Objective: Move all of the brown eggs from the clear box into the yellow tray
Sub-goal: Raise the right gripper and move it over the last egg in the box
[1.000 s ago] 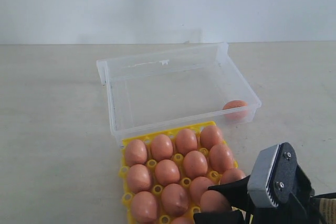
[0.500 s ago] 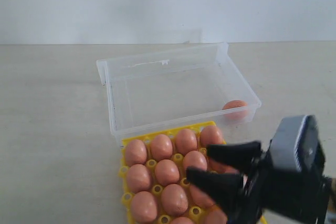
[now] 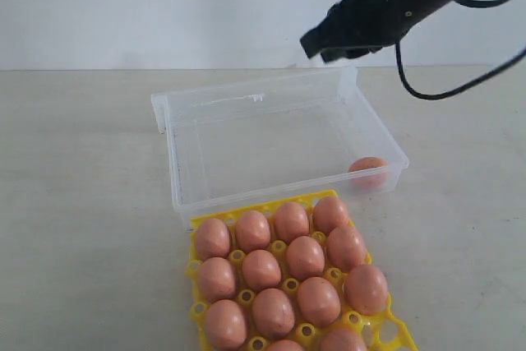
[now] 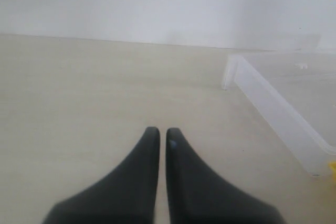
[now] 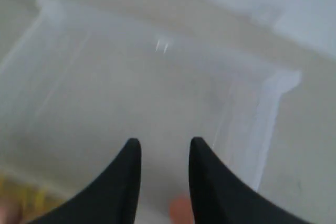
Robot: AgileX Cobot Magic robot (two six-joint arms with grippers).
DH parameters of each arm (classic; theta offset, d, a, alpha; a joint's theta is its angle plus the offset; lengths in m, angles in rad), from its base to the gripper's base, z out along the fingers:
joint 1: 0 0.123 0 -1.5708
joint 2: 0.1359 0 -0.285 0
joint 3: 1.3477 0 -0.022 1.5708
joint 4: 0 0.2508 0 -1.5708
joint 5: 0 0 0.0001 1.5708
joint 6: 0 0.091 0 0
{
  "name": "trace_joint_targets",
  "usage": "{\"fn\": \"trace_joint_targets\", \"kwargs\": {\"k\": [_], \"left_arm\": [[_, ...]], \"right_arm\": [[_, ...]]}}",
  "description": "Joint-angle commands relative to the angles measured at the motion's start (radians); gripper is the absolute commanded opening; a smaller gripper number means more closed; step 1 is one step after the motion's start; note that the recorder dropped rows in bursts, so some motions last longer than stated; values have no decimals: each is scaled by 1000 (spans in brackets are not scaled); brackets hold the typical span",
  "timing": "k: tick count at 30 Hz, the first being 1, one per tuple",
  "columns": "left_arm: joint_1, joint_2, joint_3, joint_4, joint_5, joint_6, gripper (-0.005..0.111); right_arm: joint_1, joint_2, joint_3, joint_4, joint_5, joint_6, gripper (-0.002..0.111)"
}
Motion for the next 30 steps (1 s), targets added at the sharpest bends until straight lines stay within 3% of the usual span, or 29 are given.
{"fn": "trace_joint_targets", "kwargs": {"k": [1,4,8,12,18,30], "left_arm": [[-4,-2,4,4,-11,2,4],[-4,-2,4,4,-11,2,4],[-4,-2,4,4,-11,2,4],[-4,-2,4,4,-11,2,4],[-4,-2,4,4,-11,2,4],[-4,-2,4,4,-11,2,4]], "right_arm": [[-4,236,-325,-142,527,-212,24],[-4,343,-449,-163,526,-257,24],[-4,403,-497,-140,320,-302,24],[-4,403,-497,-166,378,-501,27],[10,403,-497,-166,501,-589,65],[7,458,-490,-215,393,-691,62]]}}
